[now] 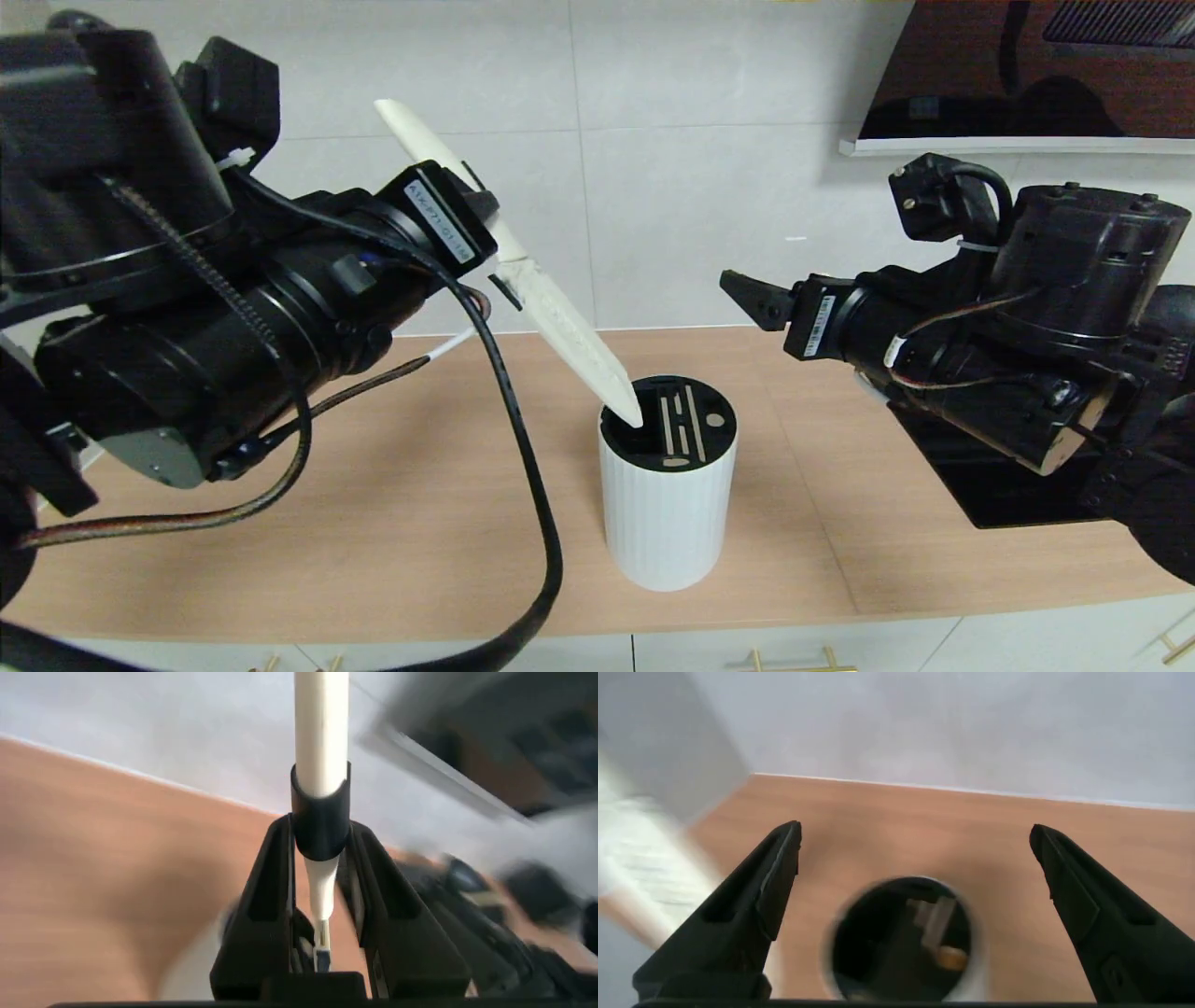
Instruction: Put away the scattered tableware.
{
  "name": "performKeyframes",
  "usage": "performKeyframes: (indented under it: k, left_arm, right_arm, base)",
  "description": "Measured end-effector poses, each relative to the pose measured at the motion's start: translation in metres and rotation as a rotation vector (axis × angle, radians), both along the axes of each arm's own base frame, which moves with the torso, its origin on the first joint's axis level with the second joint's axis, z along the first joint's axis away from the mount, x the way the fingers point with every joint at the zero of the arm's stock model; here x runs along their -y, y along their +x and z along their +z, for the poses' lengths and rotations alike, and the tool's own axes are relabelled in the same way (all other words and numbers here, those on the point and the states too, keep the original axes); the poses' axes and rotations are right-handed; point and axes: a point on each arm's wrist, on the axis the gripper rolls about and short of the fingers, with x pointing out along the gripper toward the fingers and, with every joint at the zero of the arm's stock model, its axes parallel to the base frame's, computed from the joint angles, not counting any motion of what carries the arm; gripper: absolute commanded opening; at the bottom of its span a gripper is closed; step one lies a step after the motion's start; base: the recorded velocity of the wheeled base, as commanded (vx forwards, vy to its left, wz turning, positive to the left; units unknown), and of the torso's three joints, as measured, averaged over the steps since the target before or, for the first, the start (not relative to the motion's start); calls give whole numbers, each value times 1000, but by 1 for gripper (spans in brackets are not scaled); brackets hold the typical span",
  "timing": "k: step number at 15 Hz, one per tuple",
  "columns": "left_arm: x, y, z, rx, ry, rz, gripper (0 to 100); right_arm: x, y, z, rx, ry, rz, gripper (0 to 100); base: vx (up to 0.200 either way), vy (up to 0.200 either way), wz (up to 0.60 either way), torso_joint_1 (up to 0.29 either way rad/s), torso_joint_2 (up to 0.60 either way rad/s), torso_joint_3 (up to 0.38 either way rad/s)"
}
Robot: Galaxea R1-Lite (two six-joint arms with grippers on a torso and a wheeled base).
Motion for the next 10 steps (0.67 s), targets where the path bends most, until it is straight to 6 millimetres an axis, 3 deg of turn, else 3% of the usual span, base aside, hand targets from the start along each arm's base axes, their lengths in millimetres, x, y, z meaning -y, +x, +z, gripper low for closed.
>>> performKeyframes:
  k: [3, 10]
  left_arm:
    - [21, -5, 6, 70, 52, -9, 0]
    - [54, -2, -17, 201, 191, 137, 0]
  right_arm:
    - [11, 3, 1, 2, 1, -33, 100]
    - [16, 7, -1, -3, -6, -53, 100]
  base:
    - [0, 0, 0, 0, 0, 0]
    - [0, 0, 0, 0, 0, 0]
